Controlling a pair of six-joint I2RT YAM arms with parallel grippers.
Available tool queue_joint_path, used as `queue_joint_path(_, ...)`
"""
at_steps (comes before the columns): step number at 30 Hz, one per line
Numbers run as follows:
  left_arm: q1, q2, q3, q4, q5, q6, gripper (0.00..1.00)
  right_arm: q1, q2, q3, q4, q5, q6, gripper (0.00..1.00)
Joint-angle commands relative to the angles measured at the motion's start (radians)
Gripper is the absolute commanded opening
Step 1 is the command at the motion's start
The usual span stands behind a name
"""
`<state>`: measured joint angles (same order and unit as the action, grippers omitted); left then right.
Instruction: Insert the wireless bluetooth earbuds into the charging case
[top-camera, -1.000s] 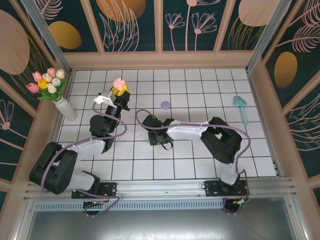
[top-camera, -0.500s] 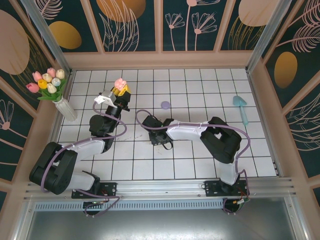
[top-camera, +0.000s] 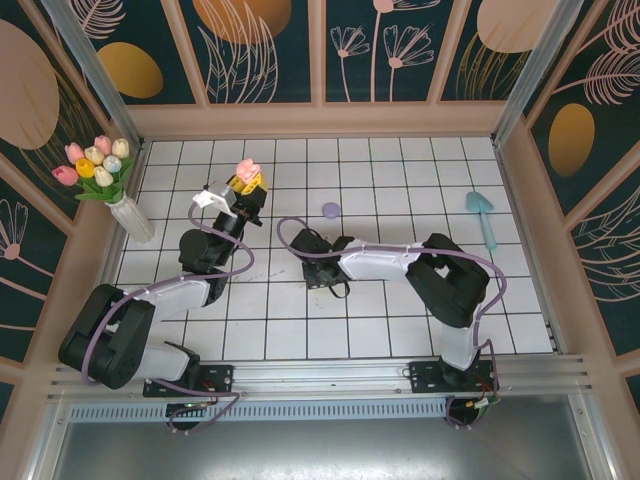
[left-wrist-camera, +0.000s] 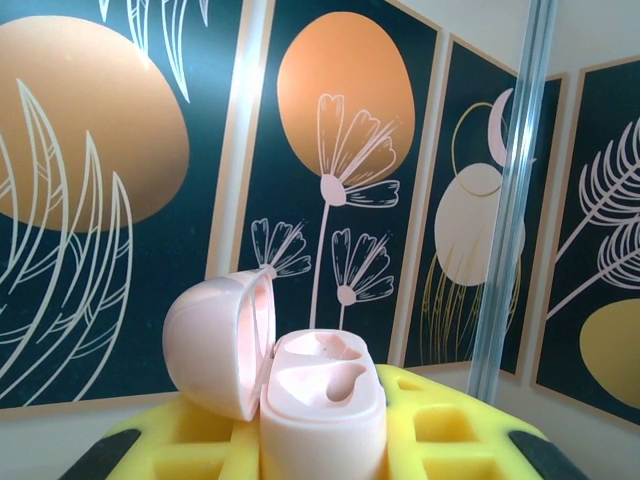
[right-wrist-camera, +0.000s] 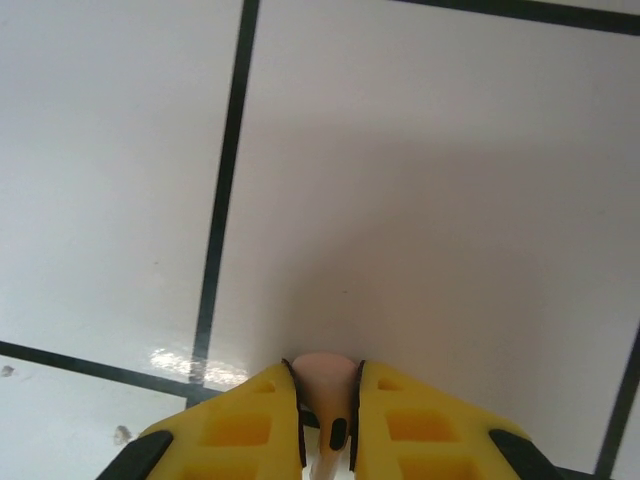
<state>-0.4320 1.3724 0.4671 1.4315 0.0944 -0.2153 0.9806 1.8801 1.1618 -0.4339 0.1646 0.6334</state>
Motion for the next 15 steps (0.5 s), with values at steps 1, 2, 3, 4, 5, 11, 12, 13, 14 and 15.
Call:
queue_joint_path(1,0.006,-0.015,0.019,0.013,0.025,-0.016,0.00,-0.005,-0.022,-0.015,-0.029,0.020,-0.026,0.16)
queue_joint_path(2,0.006,-0.016,0.021,0.008,0.024,-0.016,0.00,-0.005,-0.018,-0.012,-0.043,0.027,-0.037,0.16)
queue_joint_path(3,0.006,-0.015,0.023,0.003,0.025,-0.016,0.00,-0.005,-0.017,-0.011,-0.054,0.033,-0.050,0.16)
queue_joint_path(4,0.006,-0.015,0.023,0.002,0.025,-0.018,0.00,-0.005,-0.017,-0.011,-0.061,0.036,-0.065,0.16)
queue_joint_path(5,0.005,-0.015,0.021,0.002,0.026,-0.017,0.00,-0.005,-0.017,-0.010,-0.073,0.041,-0.079,0.16)
queue_joint_path(11,0.006,-0.012,0.021,0.007,0.029,-0.019,0.00,-0.005,-0.012,0.000,-0.104,0.022,-0.136,0.24)
queue_joint_path(12,0.006,-0.011,0.021,0.008,0.029,-0.020,0.00,-0.005,-0.009,0.004,-0.104,0.017,-0.134,0.26)
queue_joint_path(13,0.006,-0.010,0.022,0.010,0.029,-0.021,0.00,-0.005,-0.003,0.008,-0.102,0.009,-0.127,0.28)
queue_joint_path(14,0.006,-0.009,0.022,0.010,0.029,-0.022,0.00,-0.004,0.000,0.011,-0.100,0.003,-0.117,0.29)
queue_joint_path(15,0.005,-0.009,0.024,0.011,0.029,-0.023,0.00,-0.005,0.004,0.014,-0.096,0.000,-0.106,0.30)
